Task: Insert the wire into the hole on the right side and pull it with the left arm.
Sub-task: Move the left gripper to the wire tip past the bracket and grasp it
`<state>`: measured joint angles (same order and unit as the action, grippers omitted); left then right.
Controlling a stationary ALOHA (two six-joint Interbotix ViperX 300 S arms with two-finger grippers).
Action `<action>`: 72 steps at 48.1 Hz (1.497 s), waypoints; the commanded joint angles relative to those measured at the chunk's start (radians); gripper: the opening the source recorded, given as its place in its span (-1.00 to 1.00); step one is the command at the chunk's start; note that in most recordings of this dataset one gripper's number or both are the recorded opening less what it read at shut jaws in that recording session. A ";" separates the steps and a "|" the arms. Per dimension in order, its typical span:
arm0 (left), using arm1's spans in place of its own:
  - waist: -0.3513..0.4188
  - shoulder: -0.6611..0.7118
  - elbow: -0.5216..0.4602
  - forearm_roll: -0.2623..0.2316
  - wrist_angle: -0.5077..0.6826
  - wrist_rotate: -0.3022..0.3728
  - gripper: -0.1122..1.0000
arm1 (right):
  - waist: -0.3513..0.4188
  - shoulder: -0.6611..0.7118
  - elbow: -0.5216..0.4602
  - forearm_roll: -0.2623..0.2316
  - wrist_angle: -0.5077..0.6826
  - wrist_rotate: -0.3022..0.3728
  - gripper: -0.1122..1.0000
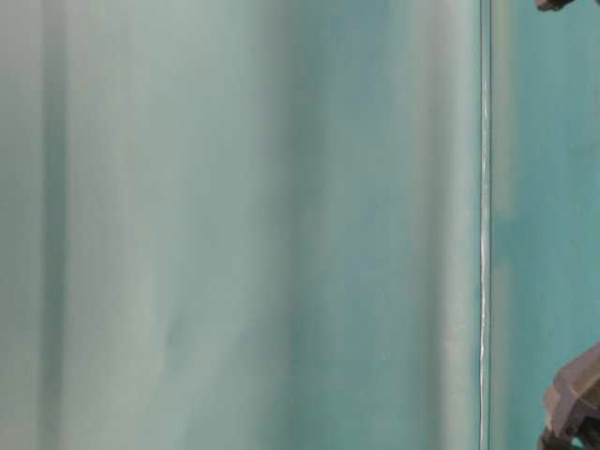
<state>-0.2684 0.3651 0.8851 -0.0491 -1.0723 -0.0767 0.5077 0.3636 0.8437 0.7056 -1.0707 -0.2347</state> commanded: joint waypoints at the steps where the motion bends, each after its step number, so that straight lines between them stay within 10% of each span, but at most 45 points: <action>1: 0.002 -0.020 -0.017 -0.002 0.003 -0.023 0.54 | -0.005 -0.014 -0.015 -0.003 -0.003 -0.005 -0.77; 15: 0.002 -0.043 -0.064 -0.003 0.124 -0.189 0.52 | -0.005 -0.014 -0.017 0.000 -0.002 -0.006 -0.77; 48: 0.003 -0.044 -0.097 -0.002 0.153 -0.187 0.49 | -0.006 -0.014 -0.015 0.000 0.008 -0.008 -0.77; 72: 0.008 -0.046 -0.097 -0.002 0.190 -0.186 -0.67 | -0.006 -0.014 -0.015 -0.003 0.011 -0.008 -0.77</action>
<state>-0.2608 0.3543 0.8007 -0.0537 -0.8928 -0.2638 0.5047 0.3636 0.8391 0.7041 -1.0554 -0.2408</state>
